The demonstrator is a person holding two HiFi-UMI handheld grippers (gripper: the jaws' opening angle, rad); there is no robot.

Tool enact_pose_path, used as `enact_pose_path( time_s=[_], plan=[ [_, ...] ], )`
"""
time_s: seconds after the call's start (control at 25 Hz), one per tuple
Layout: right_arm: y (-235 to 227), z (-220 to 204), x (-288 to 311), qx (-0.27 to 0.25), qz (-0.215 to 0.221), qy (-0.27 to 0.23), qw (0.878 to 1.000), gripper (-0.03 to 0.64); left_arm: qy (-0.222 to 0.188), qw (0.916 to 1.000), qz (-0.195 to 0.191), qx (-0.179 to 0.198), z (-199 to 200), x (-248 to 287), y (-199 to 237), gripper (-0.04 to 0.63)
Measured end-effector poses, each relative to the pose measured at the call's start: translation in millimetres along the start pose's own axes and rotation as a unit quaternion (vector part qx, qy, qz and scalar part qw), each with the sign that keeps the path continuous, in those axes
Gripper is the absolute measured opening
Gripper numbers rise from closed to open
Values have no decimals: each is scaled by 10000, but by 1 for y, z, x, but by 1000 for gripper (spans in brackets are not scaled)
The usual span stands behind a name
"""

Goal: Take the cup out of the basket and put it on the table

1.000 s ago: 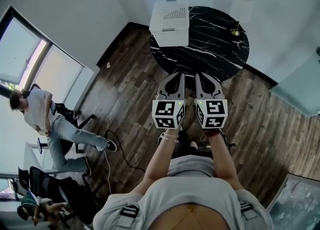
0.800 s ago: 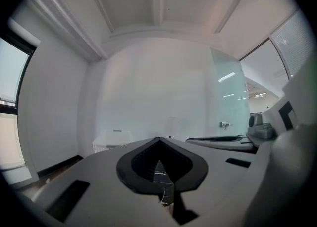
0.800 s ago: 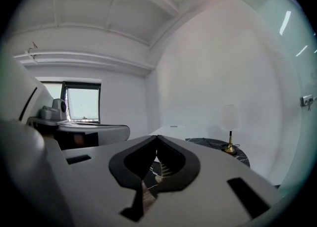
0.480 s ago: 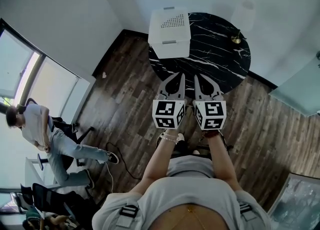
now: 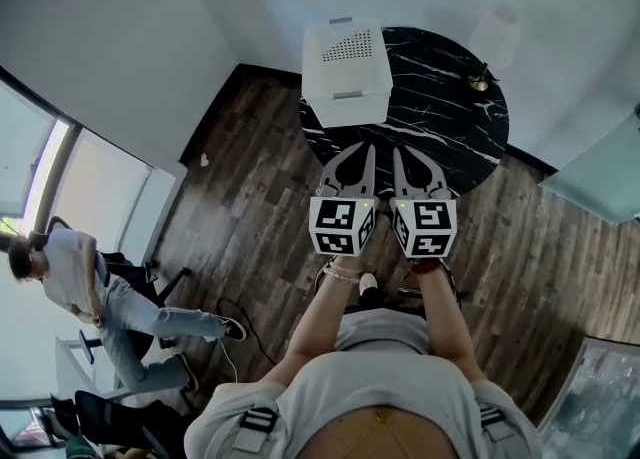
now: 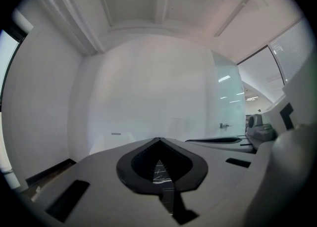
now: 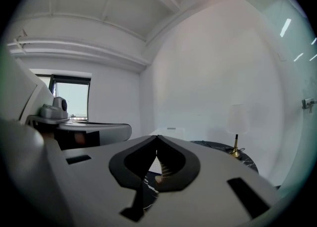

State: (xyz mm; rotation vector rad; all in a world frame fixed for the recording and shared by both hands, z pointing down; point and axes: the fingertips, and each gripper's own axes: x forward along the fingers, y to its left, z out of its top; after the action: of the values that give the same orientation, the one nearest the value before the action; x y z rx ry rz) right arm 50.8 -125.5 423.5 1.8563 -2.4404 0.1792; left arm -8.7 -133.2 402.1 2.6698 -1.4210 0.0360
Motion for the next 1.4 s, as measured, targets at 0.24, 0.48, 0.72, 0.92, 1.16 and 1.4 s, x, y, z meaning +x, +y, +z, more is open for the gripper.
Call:
enact_pose_path(
  time_s=[0.24,0.48,0.72,0.92,1.16,1.4],
  plan=[
    [12,-3,19,81,-90,-3,9999,8,71,9999,-109,76,-2,2,21,6],
    [20,-5,30,98,-98,29,9999,8,102,9999,-79,51,-3,-1,38,6],
    [21,-7,47,82,-11,77,9999,8,112,9999,60,-8,-7,2,55,6],
    [23,-5,72,29,184,103,9998,8,83,9996,263,-55,-5,15,75,6],
    [13,7,115,-16,413,126,9991,8,80,9989,459,-65,4,50,97,6],
    [-8,12,152,-40,599,162,9981,8,63,9978,652,-123,7,87,110,6]
  ],
)
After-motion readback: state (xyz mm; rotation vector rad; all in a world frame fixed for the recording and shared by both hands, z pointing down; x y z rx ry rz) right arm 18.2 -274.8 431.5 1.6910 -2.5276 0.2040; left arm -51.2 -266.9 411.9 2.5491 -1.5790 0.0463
